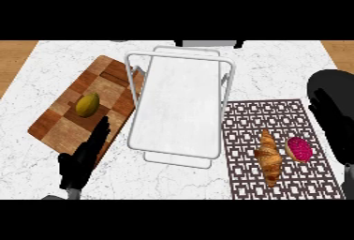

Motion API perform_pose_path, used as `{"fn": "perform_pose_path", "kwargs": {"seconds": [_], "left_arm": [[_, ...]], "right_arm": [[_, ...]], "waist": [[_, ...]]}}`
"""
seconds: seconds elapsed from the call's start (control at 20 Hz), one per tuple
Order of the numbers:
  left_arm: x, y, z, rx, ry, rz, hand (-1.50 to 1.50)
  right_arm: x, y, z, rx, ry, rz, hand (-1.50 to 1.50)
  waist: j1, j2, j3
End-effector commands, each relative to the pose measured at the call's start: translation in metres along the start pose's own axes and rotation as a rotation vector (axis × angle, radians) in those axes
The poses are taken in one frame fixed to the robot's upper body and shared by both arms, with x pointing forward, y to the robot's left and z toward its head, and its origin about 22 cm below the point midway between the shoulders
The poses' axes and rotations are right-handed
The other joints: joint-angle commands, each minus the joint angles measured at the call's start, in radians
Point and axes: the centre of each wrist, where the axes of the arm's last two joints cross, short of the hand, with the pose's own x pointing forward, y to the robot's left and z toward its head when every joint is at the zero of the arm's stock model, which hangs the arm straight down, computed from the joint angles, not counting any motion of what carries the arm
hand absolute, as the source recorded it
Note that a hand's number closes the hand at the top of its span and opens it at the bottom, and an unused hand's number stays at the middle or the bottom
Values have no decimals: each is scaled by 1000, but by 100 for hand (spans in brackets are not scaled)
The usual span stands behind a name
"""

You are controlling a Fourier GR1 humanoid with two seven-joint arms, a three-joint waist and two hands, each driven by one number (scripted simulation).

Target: Pick the croissant from the placemat and place it in the tiered shelf

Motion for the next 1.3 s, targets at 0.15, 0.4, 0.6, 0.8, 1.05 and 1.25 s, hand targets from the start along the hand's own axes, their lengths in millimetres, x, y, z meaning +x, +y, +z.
{"fn": "perform_pose_path", "kwargs": {"seconds": [0.15,0.4,0.6,0.8,1.05,1.25], "left_arm": [[4,33,2,78,33,-111,0],[-3,40,16,77,92,-122,0],[14,27,1,20,94,-126,0],[8,11,-4,2,94,-118,0],[17,19,-14,-7,79,-123,0],[21,18,-10,-36,51,-132,0]], "right_arm": [[-3,-57,41,-466,51,197,-150],[-59,-95,93,-903,295,312,150],[-52,-26,106,-837,75,40,-150],[-37,5,139,-664,-18,117,-150],[23,16,143,-479,70,195,-150],[26,28,145,-383,289,331,-150]], "waist": [[-67,12,-23],[-78,16,-22],[-32,19,-18],[-16,22,-19],[0,27,-22],[30,35,-25]]}}
